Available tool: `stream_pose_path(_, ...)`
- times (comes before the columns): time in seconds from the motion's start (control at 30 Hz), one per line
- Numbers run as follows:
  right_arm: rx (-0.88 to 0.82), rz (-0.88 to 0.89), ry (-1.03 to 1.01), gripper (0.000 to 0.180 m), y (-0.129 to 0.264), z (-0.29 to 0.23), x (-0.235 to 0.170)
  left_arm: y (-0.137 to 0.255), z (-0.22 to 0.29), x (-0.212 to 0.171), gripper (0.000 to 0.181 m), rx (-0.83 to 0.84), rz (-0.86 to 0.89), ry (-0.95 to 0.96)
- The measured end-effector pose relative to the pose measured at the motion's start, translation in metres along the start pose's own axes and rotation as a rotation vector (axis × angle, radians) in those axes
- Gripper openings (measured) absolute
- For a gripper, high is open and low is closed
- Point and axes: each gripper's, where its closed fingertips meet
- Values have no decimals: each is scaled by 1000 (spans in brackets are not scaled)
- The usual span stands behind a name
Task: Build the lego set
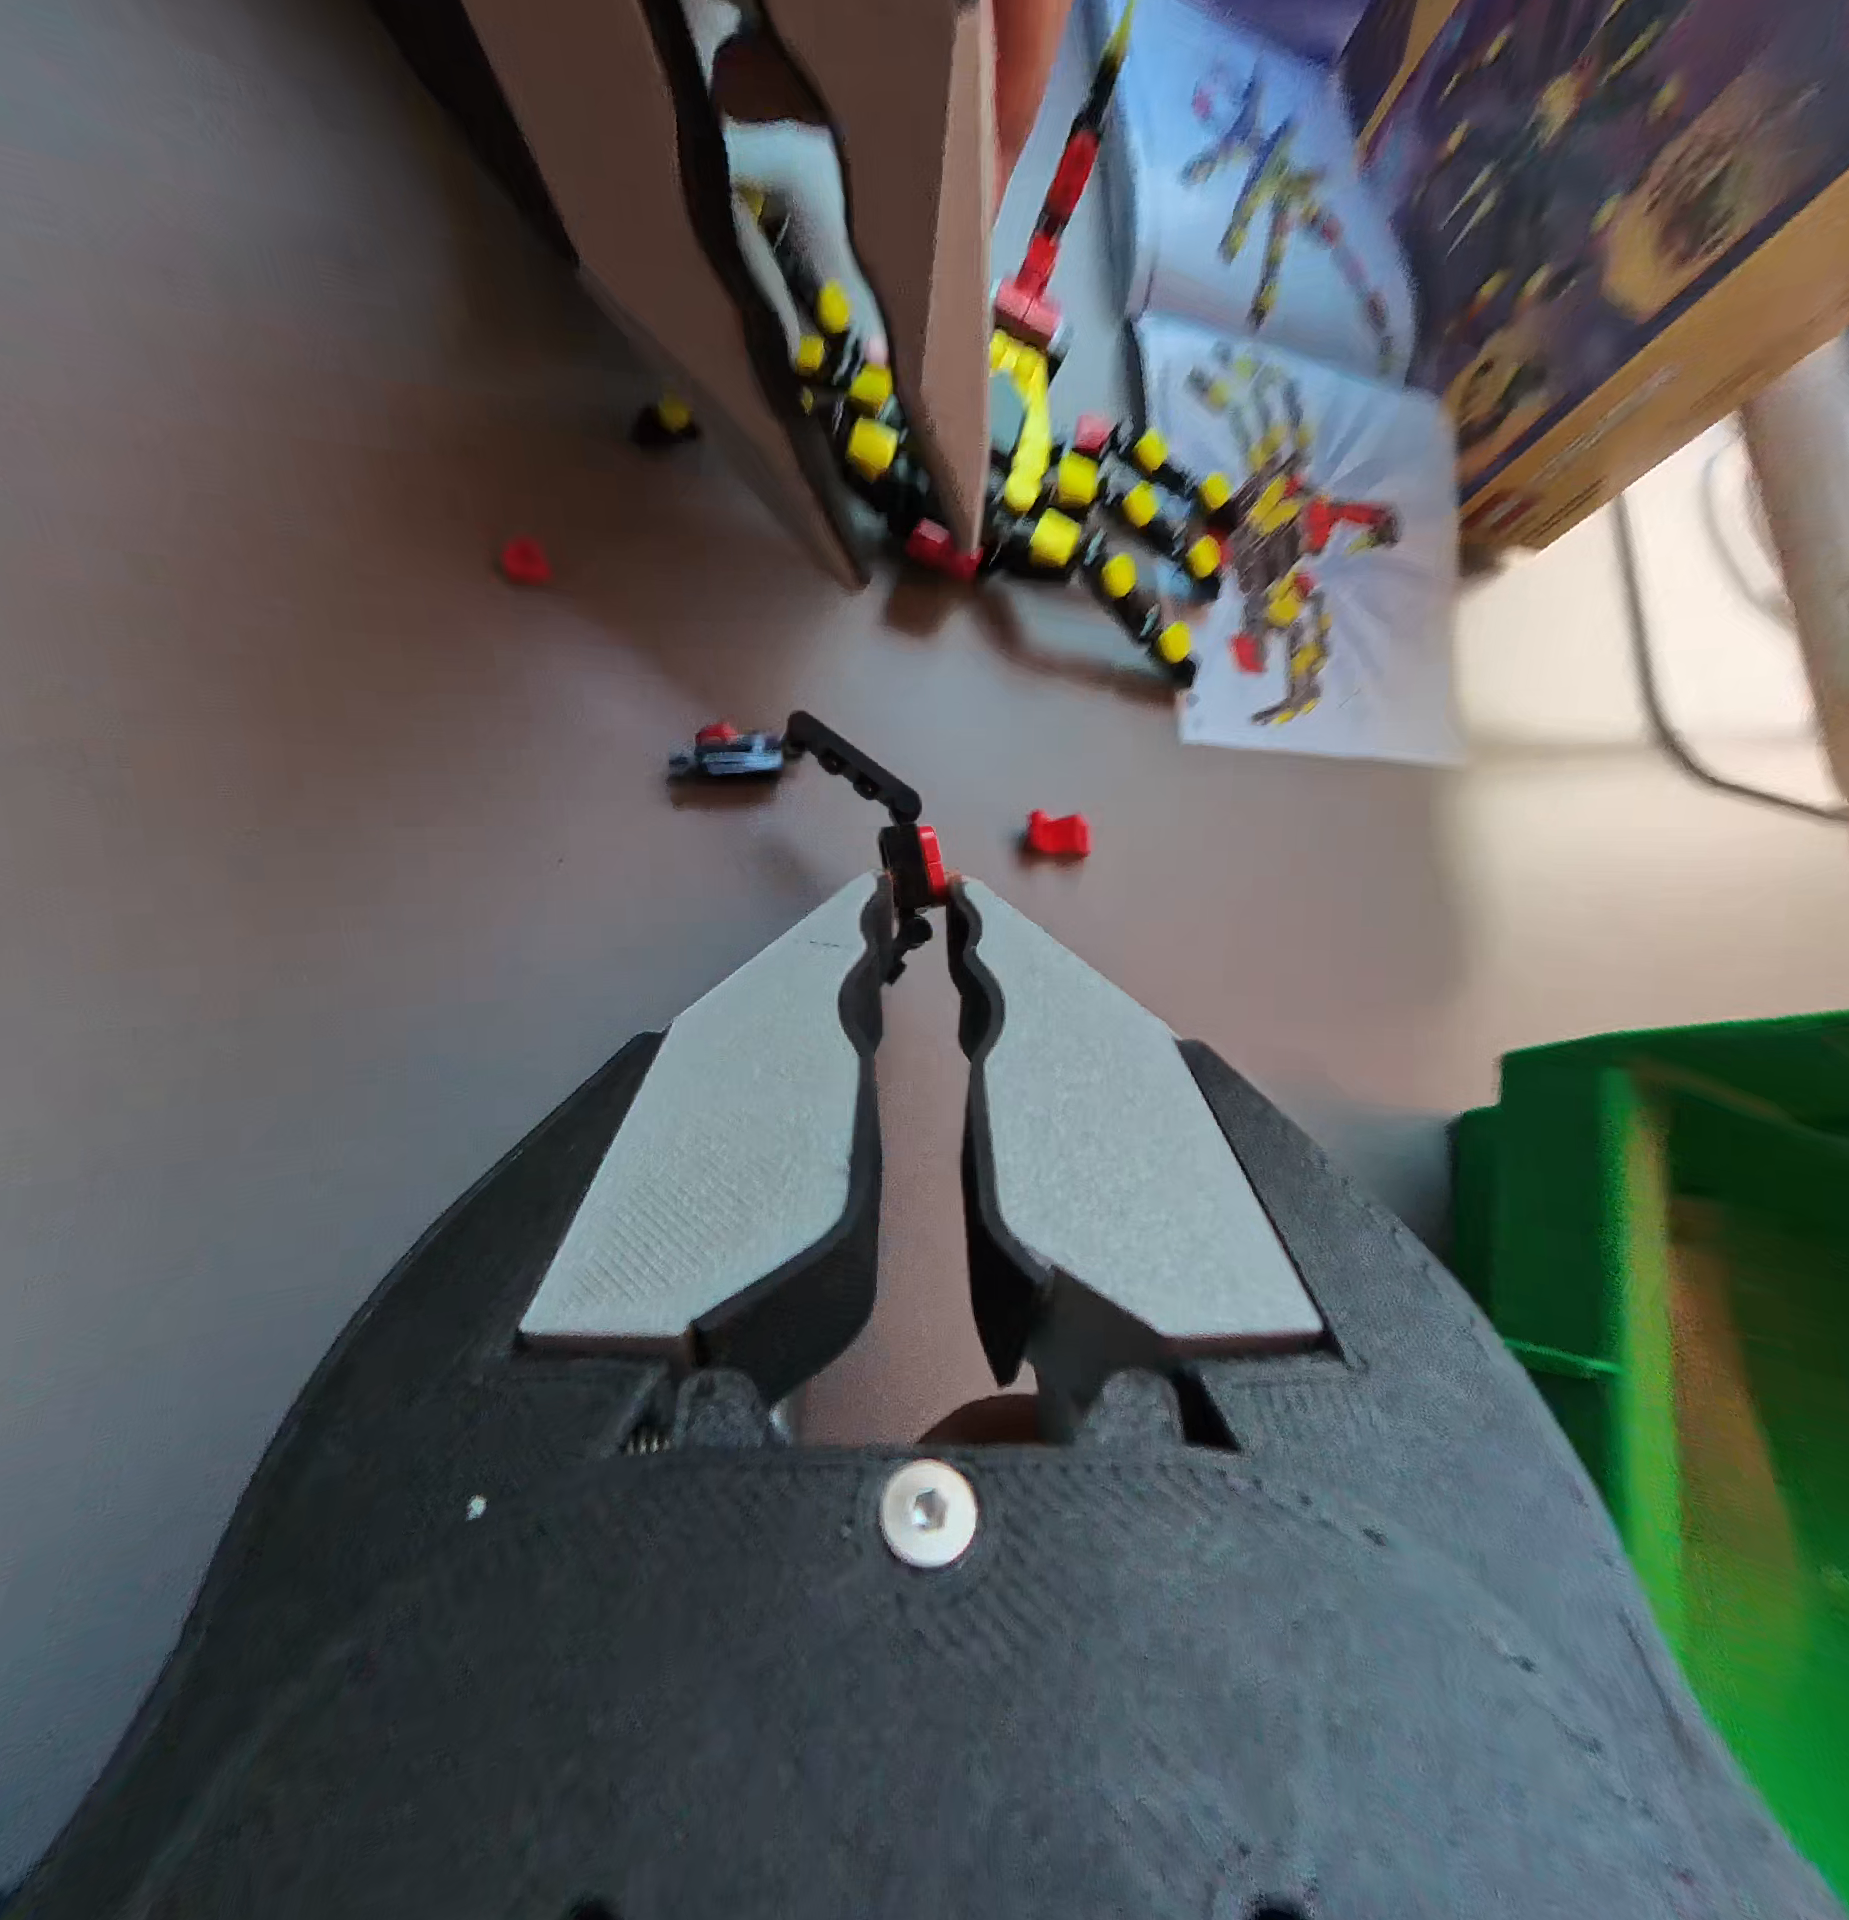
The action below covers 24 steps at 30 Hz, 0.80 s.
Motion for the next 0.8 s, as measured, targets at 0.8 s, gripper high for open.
stream_pose_path(0.8,-266,304,241,6,0,7,76,15,-30,12,1,114,98,150)
Point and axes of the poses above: each gripper's, where its closed fingertips meet, y back along the fingers, x out of its top, z = x × y across the jaws, and after that the axes turned 5 degrees about -y, right-handed
